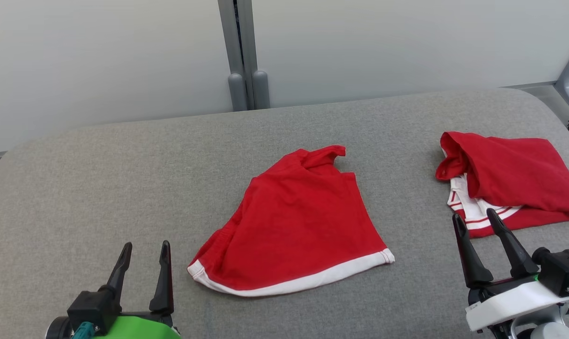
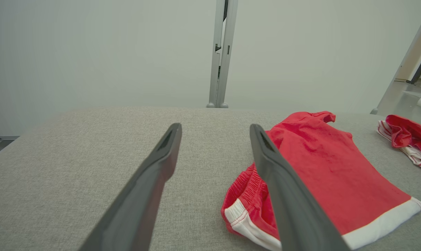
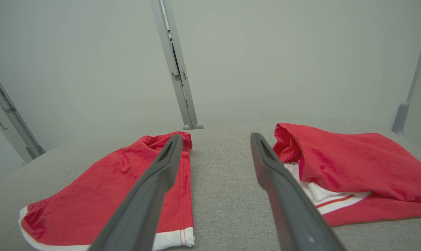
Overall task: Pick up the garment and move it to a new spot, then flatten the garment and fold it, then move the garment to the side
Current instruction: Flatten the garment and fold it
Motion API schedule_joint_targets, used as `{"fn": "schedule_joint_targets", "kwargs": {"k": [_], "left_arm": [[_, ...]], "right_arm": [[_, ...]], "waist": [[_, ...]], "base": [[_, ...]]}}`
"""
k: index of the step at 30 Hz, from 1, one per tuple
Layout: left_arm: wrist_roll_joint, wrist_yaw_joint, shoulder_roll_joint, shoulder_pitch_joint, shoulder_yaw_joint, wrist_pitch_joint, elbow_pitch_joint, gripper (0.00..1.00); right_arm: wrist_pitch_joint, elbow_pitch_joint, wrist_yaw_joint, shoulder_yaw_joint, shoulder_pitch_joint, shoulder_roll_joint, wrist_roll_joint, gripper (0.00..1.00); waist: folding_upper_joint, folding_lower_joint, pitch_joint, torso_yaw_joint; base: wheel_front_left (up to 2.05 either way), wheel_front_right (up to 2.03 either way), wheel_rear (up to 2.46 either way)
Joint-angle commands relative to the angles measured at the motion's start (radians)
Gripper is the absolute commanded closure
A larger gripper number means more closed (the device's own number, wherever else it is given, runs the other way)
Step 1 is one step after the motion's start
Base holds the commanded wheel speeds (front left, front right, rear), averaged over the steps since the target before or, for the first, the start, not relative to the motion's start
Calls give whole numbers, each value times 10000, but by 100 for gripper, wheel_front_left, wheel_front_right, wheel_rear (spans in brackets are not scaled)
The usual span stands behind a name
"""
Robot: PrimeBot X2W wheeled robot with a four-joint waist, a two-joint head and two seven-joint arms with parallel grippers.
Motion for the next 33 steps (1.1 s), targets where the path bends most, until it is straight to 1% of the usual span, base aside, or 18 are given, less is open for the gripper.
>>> {"fn": "schedule_joint_targets", "kwargs": {"k": [1, 5, 8, 12, 13, 14, 16, 19, 22, 24, 25, 27, 33], "left_arm": [[90, -40, 0, -83, 6, -45, -8, 0], [108, -117, 40, -210, -70, -39, 56, 0], [40, -389, 224, -455, -288, 378, 161, 0], [-490, -759, 577, -844, -513, 1836, 288, 0], [-625, -835, 730, -966, -631, 2391, 306, 0], [-654, -900, 949, -1152, -744, 2885, 257, 0], [-911, -985, 1185, -1308, -979, 3855, 289, 0], [-1347, -1059, 1501, -1596, -1325, 4869, 249, 0], [-1721, -1120, 1726, -1851, -1660, 5530, 307, 0], [-1856, -1124, 1854, -2002, -1849, 5728, 353, 0], [-2037, -1135, 1914, -2153, -2045, 5860, 458, 0], [-2154, -1139, 1959, -2286, -2172, 5887, 509, 0], [-2520, -1144, 2154, -2629, -2854, 5737, 571, 0]], "right_arm": [[-51, 52, -1, 49, -124, -62, 44, 0], [-67, 143, -1, 175, -229, -186, 121, 0], [213, 283, -1, 468, -342, -275, 288, 0], [1368, 812, -3, 1021, -717, -342, 605, 0], [1698, 910, 2, 1261, -919, -437, 597, 0], [2047, 1099, -4, 1375, -1146, -404, 768, 0], [2596, 1392, -1, 1700, -1498, -383, 944, 0], [3247, 1938, -3, 1992, -2039, -302, 1134, 0], [3733, 2553, -1, 2202, -2534, -119, 1310, 0], [3950, 2895, -1, 2348, -2770, -30, 1434, 0], [4124, 3274, -1, 2569, -3000, 55, 1571, 0], [4234, 3586, -1, 2743, -3152, 126, 1701, 0], [4094, 4320, -3, 3062, -3397, 214, 1877, 0]], "waist": [[-1, 0, 16, 2], [-1, 0, 67, 26], [-1, 0, 155, 85], [-1, 0, 366, 97], [-1, 0, 488, 100], [-1, 0, 612, 102], [-1, 0, 806, 110], [-1, 0, 1108, 125], [-1, 0, 1416, 176], [-1, 0, 1579, 199], [-1, 0, 1728, 238], [-1, 0, 1840, 276], [-1, 0, 2037, 347]], "base": [[0, 0, 0], [0, 0, 0], [0, 0, 0], [0, 0, 0], [0, 0, 0], [0, 0, 0], [0, 0, 0], [0, 0, 0], [0, 0, 0], [0, 0, 0], [0, 0, 0], [0, 0, 0], [0, 0, 0]]}}
